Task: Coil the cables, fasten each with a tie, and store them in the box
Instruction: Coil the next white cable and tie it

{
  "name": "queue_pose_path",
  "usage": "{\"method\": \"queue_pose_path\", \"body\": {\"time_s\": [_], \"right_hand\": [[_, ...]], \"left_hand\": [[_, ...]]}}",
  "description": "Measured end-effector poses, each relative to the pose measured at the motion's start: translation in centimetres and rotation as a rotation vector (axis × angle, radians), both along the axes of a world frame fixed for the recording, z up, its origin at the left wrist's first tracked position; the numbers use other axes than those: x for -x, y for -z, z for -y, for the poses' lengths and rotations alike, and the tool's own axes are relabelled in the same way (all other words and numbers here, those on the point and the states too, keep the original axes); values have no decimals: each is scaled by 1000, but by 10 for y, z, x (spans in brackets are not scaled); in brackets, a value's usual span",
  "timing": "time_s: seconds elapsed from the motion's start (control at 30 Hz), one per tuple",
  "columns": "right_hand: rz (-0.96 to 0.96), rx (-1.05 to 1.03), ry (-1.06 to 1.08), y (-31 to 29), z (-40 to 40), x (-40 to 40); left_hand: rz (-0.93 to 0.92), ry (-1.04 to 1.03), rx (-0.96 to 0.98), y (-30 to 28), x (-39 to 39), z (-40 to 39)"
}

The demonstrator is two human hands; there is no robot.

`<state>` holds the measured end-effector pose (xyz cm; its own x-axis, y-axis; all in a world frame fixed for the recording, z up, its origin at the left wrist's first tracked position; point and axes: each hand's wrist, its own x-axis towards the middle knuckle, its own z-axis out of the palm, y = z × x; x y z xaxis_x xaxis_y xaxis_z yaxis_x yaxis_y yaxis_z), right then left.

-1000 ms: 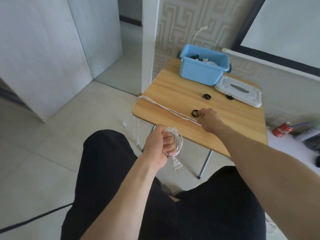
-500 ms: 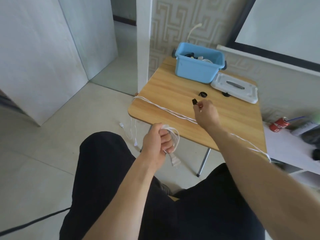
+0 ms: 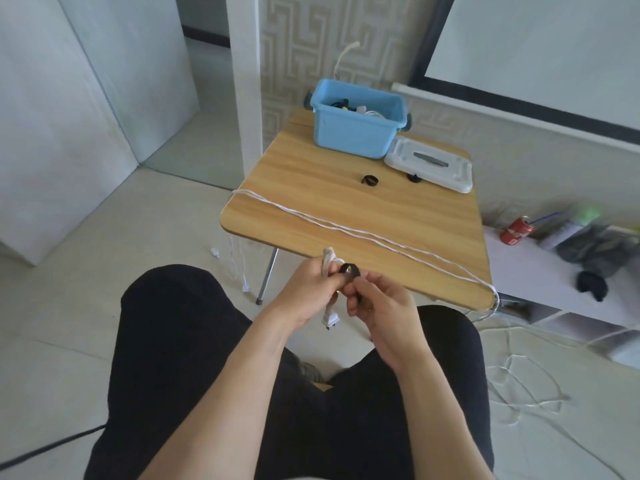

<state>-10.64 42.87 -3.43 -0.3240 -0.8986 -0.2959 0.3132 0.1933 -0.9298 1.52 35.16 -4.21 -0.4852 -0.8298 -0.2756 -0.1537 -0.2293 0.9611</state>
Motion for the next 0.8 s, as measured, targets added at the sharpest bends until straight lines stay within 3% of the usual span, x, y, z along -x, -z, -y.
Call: {"method": "queue_pose_path", "body": {"time_s": [0.07, 0.3, 0.4, 0.57, 0.8], "right_hand": [[-47, -43, 3, 1, -2, 5], [-570, -86, -112, 5, -9, 11], [-805, -69, -18, 5, -12, 7], [-759, -196, -97, -2, -13, 10], [-553, -150, -92, -3, -12, 3]], "left_hand": [[44, 17, 32, 1, -1, 0], [251, 248, 126, 0, -7, -2], [265, 281, 147, -2, -4, -5], [275, 204, 172, 2, 4, -6], [144, 208, 74, 3, 2, -7]]}}
